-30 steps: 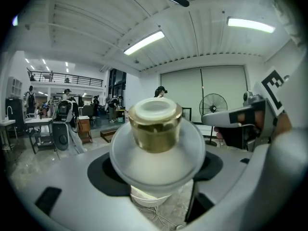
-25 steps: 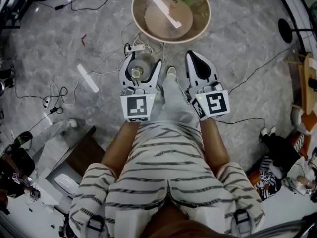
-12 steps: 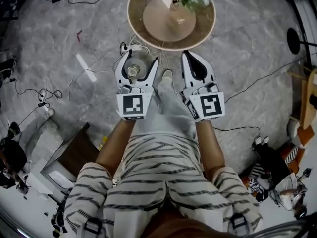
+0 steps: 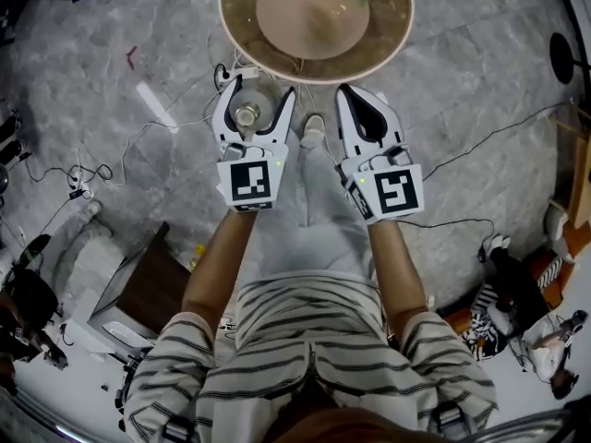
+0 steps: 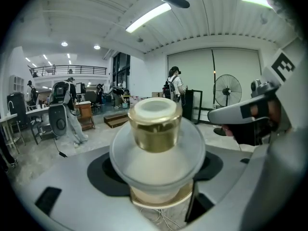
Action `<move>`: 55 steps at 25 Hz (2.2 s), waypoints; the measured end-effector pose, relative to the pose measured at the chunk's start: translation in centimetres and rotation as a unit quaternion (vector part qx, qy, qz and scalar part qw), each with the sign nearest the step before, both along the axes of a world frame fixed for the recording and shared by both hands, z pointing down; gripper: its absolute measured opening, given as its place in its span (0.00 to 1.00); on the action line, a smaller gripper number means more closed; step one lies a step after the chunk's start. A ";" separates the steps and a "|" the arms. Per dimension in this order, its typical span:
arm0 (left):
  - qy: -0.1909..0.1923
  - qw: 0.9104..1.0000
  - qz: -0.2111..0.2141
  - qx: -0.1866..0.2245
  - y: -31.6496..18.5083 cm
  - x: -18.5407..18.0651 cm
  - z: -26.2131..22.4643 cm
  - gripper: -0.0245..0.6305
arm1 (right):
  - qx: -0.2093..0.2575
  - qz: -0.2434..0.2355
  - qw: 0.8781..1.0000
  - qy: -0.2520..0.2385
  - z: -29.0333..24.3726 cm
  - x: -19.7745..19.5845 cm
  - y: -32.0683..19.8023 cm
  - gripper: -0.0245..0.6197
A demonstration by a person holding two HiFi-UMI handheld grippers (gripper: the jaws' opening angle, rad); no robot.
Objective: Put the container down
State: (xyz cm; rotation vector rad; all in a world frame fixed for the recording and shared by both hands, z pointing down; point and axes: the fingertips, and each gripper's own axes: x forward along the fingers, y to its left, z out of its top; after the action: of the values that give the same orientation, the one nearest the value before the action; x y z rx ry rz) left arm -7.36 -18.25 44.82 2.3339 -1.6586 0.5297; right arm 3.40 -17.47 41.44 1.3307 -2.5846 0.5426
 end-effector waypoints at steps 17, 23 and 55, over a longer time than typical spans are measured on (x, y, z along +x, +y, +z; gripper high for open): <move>-0.001 0.999 -0.010 -0.041 -5.0 -1.1 15.6 0.55 | -0.029 0.035 0.999 0.021 11.4 -0.3 -2.2 0.05; -0.011 0.999 -0.003 -0.043 -7.4 -0.8 20.2 0.55 | -0.043 0.033 0.998 0.025 14.8 -0.7 -2.9 0.05; -0.069 0.990 0.050 -0.116 -13.4 0.6 36.9 0.54 | -0.092 0.051 0.994 0.038 23.6 -0.4 -6.2 0.05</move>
State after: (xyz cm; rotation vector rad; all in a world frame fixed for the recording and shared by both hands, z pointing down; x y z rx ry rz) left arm -6.72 -31.69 81.76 2.2611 -1.4509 0.8726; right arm 3.05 -23.66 65.08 1.3982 -2.3517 0.7137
